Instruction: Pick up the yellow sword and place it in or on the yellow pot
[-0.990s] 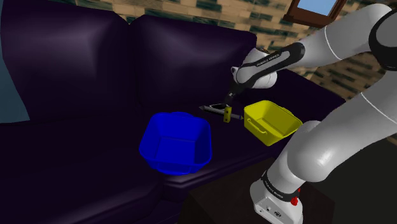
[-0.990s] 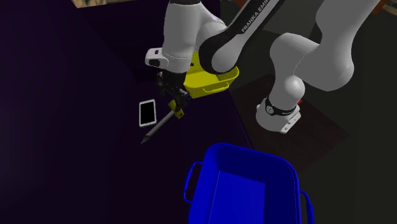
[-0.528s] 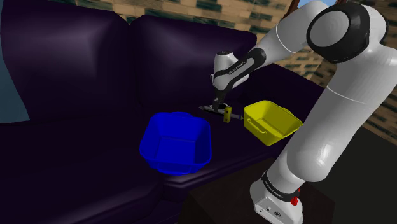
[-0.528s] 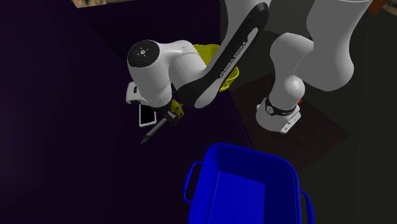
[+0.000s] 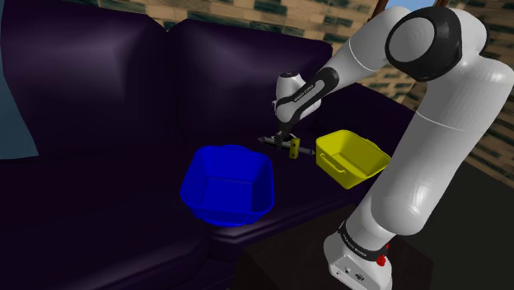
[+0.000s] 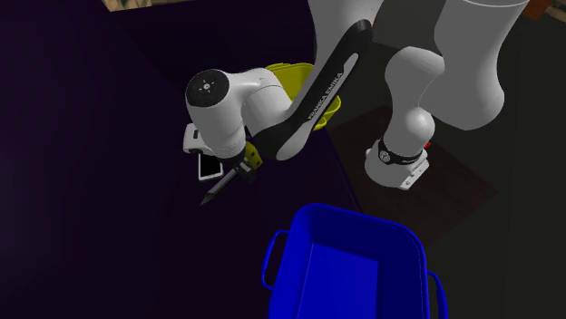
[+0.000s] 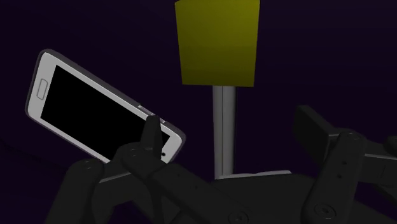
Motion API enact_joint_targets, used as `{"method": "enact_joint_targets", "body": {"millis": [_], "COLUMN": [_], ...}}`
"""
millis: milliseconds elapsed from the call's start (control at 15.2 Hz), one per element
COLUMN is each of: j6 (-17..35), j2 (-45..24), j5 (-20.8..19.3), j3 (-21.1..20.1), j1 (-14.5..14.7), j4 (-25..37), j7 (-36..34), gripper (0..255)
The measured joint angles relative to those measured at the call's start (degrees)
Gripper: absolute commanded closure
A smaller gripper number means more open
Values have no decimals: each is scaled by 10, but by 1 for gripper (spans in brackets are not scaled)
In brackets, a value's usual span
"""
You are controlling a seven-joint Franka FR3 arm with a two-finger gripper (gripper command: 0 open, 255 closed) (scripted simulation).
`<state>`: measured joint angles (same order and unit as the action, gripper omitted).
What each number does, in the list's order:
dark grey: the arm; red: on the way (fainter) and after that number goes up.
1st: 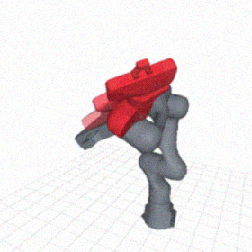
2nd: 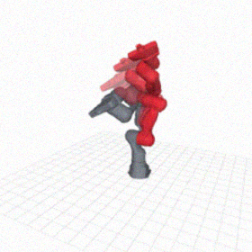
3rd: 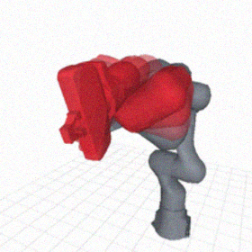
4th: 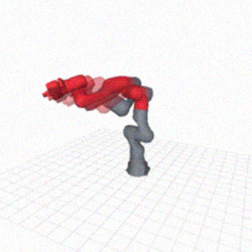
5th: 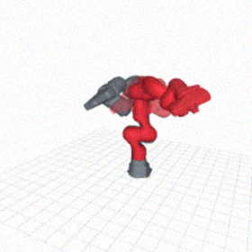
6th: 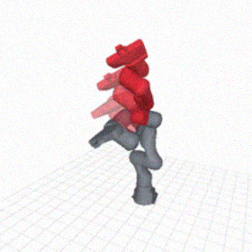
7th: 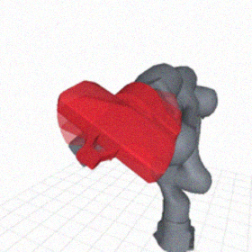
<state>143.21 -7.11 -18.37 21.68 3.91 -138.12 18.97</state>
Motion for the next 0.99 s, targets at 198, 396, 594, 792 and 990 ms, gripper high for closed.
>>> {"method": "enact_joint_targets", "body": {"millis": [198, 396, 594, 792, 990], "j6": [0, 0, 0, 0, -10], "j2": [0, 0, 0, 0, 8], "j5": [0, 0, 0, 0, 0], "j3": [0, 0, 0, 0, 0], "j1": [0, 0, 0, 0, 1], "j4": [0, 0, 0, 0, 3], "j7": [0, 0, 0, 0, 1], "gripper": [255, 255, 255, 255, 255]}}
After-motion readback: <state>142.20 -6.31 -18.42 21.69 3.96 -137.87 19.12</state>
